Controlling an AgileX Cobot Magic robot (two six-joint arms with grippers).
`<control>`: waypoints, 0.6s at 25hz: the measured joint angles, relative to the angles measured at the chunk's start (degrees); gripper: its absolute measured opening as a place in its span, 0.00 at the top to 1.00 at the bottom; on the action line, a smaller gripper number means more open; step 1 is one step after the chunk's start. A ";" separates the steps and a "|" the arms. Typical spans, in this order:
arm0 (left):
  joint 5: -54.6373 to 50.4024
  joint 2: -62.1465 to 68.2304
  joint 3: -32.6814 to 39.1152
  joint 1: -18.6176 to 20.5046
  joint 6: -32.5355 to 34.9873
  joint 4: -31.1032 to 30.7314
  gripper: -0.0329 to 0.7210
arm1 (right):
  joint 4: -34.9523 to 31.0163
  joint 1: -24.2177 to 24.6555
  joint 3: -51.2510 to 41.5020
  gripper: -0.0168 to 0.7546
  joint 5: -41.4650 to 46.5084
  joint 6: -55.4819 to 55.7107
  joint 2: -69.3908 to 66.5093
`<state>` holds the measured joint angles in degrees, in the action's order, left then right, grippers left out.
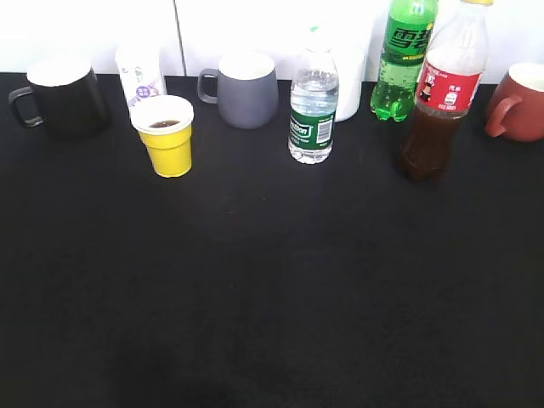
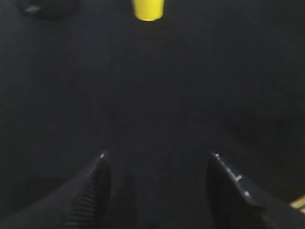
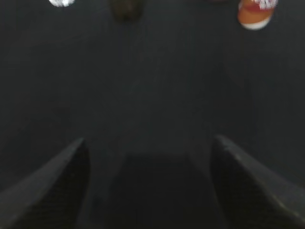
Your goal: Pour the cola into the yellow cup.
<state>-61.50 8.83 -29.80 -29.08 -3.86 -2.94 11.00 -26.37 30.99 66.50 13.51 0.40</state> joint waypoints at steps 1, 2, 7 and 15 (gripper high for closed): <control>0.12 -0.05 0.09 0.00 0.42 0.08 0.32 | -0.50 0.00 -0.72 0.21 -2.56 0.00 0.05; 0.22 -0.05 0.16 0.00 0.53 0.15 0.34 | -0.80 0.00 -1.15 0.21 -3.85 0.00 0.06; 0.34 -0.05 0.16 0.00 0.60 0.27 0.35 | -2.17 0.00 -1.97 0.21 -5.93 -1.21 0.11; 0.39 -0.05 0.16 4.97 0.66 0.32 0.35 | -2.34 5.60 -1.97 0.21 -5.97 -1.33 0.11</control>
<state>-61.11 8.78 -29.63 -24.11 -3.20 -2.62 8.66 -20.77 29.02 60.53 12.18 0.51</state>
